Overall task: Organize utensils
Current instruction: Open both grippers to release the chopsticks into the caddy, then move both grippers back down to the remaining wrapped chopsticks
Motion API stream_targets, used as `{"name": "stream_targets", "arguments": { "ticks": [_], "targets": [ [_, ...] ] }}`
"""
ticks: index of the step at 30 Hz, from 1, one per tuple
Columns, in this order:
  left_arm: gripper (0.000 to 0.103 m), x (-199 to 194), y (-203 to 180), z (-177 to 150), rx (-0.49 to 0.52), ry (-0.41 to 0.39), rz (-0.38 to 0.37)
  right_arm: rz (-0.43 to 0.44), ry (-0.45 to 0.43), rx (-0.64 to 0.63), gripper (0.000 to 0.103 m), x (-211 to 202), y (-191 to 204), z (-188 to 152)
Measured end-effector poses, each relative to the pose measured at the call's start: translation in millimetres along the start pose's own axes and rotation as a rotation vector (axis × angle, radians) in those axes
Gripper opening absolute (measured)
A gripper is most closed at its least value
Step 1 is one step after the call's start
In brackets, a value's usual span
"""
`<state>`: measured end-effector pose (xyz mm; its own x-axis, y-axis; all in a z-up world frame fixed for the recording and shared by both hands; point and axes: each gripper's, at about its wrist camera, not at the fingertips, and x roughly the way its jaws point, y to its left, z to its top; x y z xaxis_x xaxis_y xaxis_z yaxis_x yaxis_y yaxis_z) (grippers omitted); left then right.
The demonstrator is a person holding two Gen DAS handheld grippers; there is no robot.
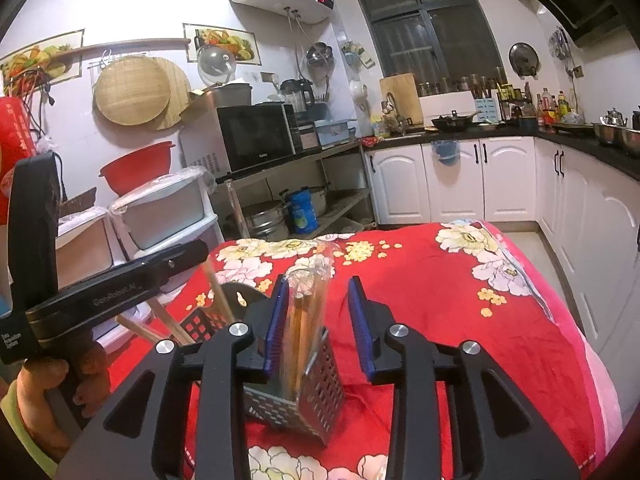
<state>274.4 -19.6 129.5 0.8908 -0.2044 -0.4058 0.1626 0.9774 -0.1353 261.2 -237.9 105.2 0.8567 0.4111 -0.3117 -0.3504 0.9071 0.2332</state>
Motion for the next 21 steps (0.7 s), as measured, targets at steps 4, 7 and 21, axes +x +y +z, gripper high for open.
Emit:
{"name": "stream_targets", "arguments": {
  "ticks": [4, 7, 21],
  "targets": [
    [0.038, -1, 1, 0, -0.003, -0.002, 0.000, -0.004, 0.010, -0.005, 0.035, -5, 0, -2],
    [0.045, -9, 0, -3, -0.007, -0.005, -0.004, -0.009, 0.016, -0.008, 0.036, -9, 0, -3],
    [0.073, -42, 0, -16, -0.020, 0.000, -0.022, -0.010, 0.026, -0.020, 0.048, -28, 4, -12]
  ]
}}
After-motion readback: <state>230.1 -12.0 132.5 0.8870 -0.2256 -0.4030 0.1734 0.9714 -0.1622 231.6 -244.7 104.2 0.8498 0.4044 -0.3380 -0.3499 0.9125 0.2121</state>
